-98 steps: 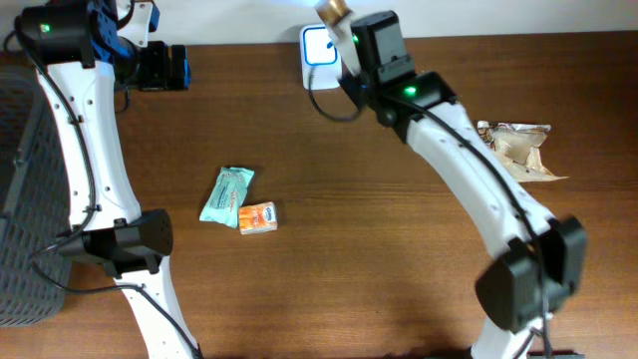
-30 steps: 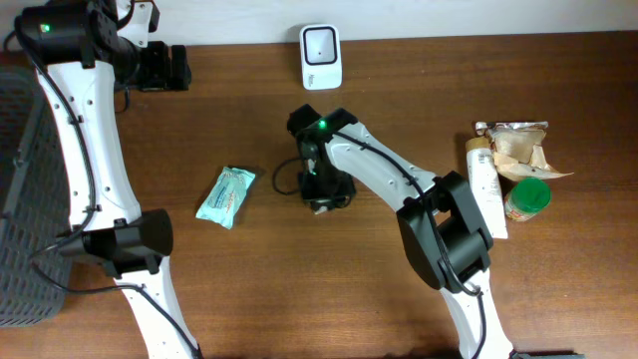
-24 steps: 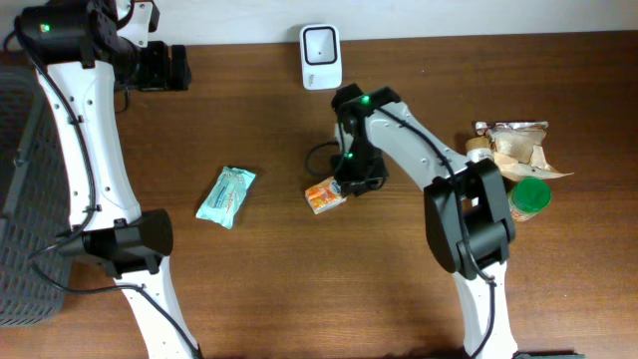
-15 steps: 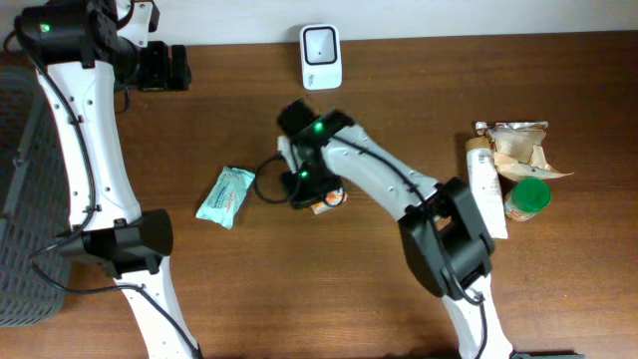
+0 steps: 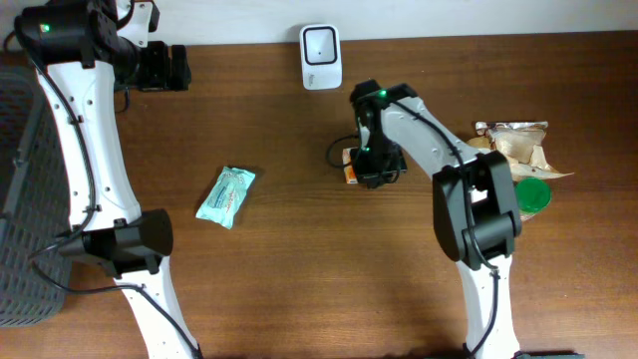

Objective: Scan the item barcode
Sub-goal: 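Grasp the orange tissue pack with the right gripper, then hold the orange tissue pack over the white scanner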

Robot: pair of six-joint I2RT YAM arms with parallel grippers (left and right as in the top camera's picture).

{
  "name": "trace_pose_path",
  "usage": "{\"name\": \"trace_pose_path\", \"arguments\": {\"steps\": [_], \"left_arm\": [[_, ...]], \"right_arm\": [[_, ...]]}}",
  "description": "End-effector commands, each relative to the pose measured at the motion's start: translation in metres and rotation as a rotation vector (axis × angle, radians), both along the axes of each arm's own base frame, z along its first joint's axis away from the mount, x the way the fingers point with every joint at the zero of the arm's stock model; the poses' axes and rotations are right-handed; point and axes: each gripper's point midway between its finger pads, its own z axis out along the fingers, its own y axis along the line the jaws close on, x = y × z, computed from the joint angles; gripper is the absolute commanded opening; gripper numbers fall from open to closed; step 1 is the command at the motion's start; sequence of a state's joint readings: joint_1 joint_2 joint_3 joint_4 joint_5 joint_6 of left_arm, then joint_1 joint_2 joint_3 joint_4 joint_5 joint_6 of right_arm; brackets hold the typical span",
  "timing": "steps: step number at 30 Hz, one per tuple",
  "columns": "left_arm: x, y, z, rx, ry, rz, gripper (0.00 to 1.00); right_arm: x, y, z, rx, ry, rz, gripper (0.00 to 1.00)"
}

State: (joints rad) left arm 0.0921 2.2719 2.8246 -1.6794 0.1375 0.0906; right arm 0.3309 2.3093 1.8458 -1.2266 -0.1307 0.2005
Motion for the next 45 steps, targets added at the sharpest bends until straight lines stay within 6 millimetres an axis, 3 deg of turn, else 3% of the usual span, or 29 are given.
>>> {"name": "trace_pose_path", "arguments": {"steps": [1,5,6,7,9,12,16,19,21,23,25,27,31,34,37,39,40,42,43,45], "left_arm": [[-0.002,0.002,0.008,0.013,-0.022,-0.010,0.99],[-0.002,0.002,0.008,0.013,-0.022,-0.010,0.99],[-0.002,0.002,0.008,0.013,-0.022,-0.010,0.99],[-0.002,0.002,0.008,0.013,-0.022,-0.010,0.99],[-0.002,0.002,0.008,0.013,-0.022,-0.010,0.99],[-0.002,0.002,0.008,0.013,-0.022,-0.010,0.99],[-0.002,0.002,0.008,0.013,-0.022,-0.010,0.99],[-0.002,0.002,0.008,0.013,-0.022,-0.010,0.99],[-0.002,0.002,0.008,0.013,-0.022,-0.010,0.99],[-0.002,0.002,0.008,0.013,-0.022,-0.010,0.99],[-0.002,0.002,0.008,0.013,-0.022,-0.010,0.99],[-0.002,0.002,0.008,0.013,-0.022,-0.010,0.99],[-0.002,0.002,0.008,0.013,-0.022,-0.010,0.99],[-0.002,0.002,0.008,0.013,-0.022,-0.010,0.99],[-0.002,0.002,0.008,0.013,-0.022,-0.010,0.99],[-0.002,0.002,0.008,0.013,-0.022,-0.010,0.99],[-0.002,0.002,0.008,0.013,-0.022,-0.010,0.99],[-0.002,0.002,0.008,0.013,-0.022,-0.010,0.99],[-0.002,0.002,0.008,0.013,-0.022,-0.010,0.99],[-0.002,0.002,0.008,0.013,-0.022,-0.010,0.99]], "right_arm": [[0.015,-0.026,0.050,0.059,-0.088,-0.070,0.05],[0.019,-0.046,0.163,0.210,-0.331,-0.127,0.11],[0.017,-0.049,0.176,0.217,-0.360,-0.139,0.15],[0.016,-0.049,0.181,0.220,-0.366,-0.162,0.28],[0.019,-0.046,0.164,0.229,-0.332,-0.209,0.55],[0.026,-0.029,0.137,0.321,-0.308,-0.205,0.66],[0.031,-0.028,0.079,0.337,-0.316,-0.331,0.62],[0.030,-0.017,0.056,0.417,-0.331,-0.328,0.46],[0.031,-0.011,0.047,0.437,-0.324,-0.318,0.45],[0.030,0.008,0.019,0.455,-0.281,-0.284,0.52],[0.032,0.007,0.005,0.436,-0.274,-0.286,0.52],[0.036,0.011,0.004,0.440,-0.292,-0.274,0.52],[0.024,0.015,-0.022,0.354,-0.240,-0.302,0.50],[0.017,0.022,-0.030,0.350,-0.208,-0.291,0.37],[0.017,0.022,-0.030,0.352,-0.206,-0.302,0.08],[0.019,0.033,-0.016,0.449,-0.186,-0.291,0.04],[0.021,0.044,0.006,0.579,-0.180,-0.247,0.04],[0.018,0.061,0.072,0.867,-0.188,-0.162,0.04],[0.011,0.075,0.133,1.142,-0.199,-0.052,0.04],[0.004,0.078,0.180,1.366,-0.169,0.025,0.04]]}}
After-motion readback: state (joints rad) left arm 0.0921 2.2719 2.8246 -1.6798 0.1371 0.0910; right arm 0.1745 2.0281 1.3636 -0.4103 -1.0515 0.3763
